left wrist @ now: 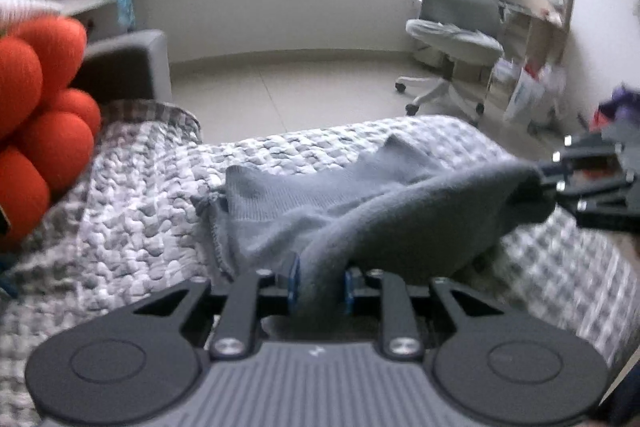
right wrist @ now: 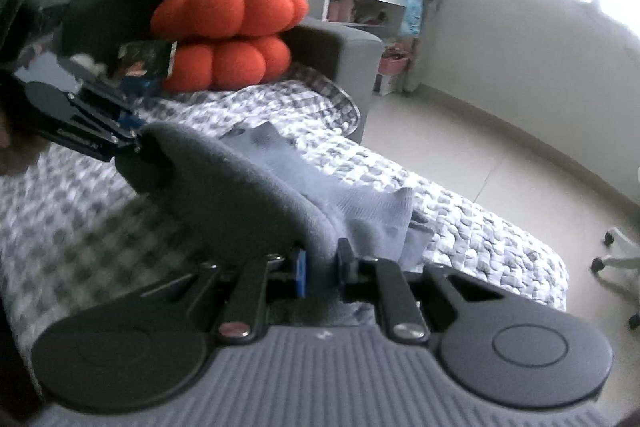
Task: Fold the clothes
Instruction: 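Lift the shirt end with both grippers and fold it over onto itself, then press the new fold down with both grippers and open them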
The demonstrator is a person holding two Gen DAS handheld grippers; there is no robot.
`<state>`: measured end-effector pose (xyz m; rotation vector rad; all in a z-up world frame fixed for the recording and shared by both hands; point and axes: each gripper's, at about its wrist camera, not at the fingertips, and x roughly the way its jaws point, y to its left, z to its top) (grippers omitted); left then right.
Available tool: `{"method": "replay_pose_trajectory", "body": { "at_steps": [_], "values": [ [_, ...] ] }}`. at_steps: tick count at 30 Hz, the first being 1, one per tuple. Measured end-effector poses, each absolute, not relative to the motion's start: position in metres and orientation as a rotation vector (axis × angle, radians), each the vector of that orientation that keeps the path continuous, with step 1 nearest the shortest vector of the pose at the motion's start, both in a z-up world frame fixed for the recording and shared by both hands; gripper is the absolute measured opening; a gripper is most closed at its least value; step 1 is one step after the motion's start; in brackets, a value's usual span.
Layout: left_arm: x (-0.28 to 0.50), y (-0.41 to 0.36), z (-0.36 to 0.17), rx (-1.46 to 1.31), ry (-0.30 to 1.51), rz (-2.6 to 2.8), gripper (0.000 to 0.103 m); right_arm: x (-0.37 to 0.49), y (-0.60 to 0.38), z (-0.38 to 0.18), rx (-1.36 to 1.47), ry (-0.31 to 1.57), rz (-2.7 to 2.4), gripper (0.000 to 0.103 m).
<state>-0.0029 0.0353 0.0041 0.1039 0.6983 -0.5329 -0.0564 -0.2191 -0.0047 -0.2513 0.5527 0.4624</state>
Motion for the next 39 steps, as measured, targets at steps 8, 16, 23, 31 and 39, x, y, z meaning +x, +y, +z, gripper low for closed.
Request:
{"method": "replay_pose_trajectory", "body": {
  "at_steps": [8, 16, 23, 31, 39],
  "values": [
    [0.024, 0.050, -0.009, -0.075, 0.756, -0.551, 0.029, -0.038, -0.237, -0.016, -0.125, 0.597, 0.471, 0.024],
    [0.030, 0.056, -0.014, -0.137, 0.770, -0.546, 0.029, -0.039, -0.245, -0.026, -0.063, 0.641, 0.520, 0.045],
    [0.028, 0.058, -0.012, -0.114, 0.752, -0.528, 0.029, -0.042, -0.247, -0.024, -0.084, 0.626, 0.513, 0.032],
    [0.028, 0.063, -0.012, -0.085, 0.737, -0.470, 0.043, -0.035, -0.250, -0.020, -0.045, 0.584, 0.444, 0.021],
    [0.039, 0.067, -0.016, -0.173, 0.741, -0.478, 0.040, -0.024, -0.248, -0.023, -0.019, 0.607, 0.405, 0.021]
  ]
}}
